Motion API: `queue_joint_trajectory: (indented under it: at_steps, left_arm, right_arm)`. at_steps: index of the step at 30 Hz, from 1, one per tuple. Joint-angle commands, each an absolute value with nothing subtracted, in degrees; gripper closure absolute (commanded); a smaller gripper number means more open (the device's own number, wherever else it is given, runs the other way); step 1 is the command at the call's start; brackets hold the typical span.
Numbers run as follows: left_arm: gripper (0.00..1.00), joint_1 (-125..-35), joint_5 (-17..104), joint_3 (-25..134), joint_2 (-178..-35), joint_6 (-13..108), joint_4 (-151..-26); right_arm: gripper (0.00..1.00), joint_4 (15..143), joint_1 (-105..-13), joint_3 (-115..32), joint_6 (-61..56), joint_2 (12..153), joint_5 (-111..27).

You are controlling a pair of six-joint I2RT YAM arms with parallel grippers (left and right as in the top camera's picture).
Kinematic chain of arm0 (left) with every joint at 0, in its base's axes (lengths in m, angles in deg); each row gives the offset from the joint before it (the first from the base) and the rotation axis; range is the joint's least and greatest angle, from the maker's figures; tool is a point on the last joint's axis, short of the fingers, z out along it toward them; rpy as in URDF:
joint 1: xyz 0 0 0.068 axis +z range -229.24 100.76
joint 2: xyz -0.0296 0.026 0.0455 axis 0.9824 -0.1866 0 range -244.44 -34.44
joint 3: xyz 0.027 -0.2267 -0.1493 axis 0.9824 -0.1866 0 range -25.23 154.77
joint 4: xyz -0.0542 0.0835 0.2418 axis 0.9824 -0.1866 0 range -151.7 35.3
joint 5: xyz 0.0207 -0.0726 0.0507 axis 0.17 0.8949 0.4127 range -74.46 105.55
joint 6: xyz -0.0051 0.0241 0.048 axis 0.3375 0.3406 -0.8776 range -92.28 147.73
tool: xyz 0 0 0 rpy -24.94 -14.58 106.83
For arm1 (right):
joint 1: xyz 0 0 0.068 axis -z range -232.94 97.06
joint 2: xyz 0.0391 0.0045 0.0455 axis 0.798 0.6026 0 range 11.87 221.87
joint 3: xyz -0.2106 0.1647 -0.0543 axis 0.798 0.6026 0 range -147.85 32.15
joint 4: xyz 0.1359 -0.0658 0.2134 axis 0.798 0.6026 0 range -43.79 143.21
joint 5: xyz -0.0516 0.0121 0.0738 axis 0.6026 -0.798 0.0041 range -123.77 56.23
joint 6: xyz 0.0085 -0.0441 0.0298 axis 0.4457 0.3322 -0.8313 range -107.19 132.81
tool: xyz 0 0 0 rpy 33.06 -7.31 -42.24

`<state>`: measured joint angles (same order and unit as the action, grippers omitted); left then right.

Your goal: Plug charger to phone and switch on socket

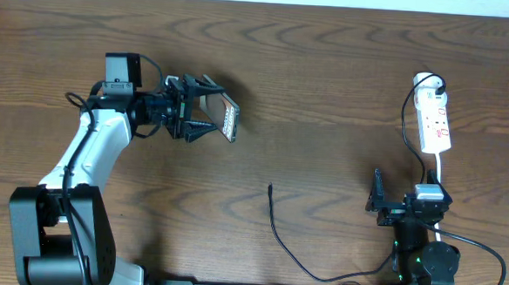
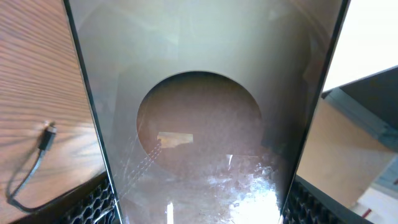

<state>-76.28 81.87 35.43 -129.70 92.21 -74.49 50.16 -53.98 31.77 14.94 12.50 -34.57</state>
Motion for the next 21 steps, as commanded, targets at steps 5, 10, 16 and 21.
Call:
queue_joint_trajectory:
  at_steps: [5, 10, 16, 21]
  left_arm:
    - [0.93, -76.11, 80.38, 34.45, -128.85, 89.22, -74.38]
    - [0.93, -76.11, 80.34, 34.45, -128.85, 89.22, -74.36]
    - [0.93, -76.11, 79.44, 34.45, -128.85, 89.22, -74.08]
    - [0.93, -76.17, 77.52, 34.45, -128.85, 89.24, -73.9]
  right_arm:
    - [0.01, 50.2, -54.29, 31.81, 3.33, 12.3, -40.03]
    - [0.01, 49.76, -54.26, 31.29, -8.82, 16.65, -52.45]
    - [0.01, 49.46, -54.26, 24.71, -12.49, 30.42, -64.64]
    - [0.01, 49.46, -54.29, 11.25, -12.93, 50.03, -78.89]
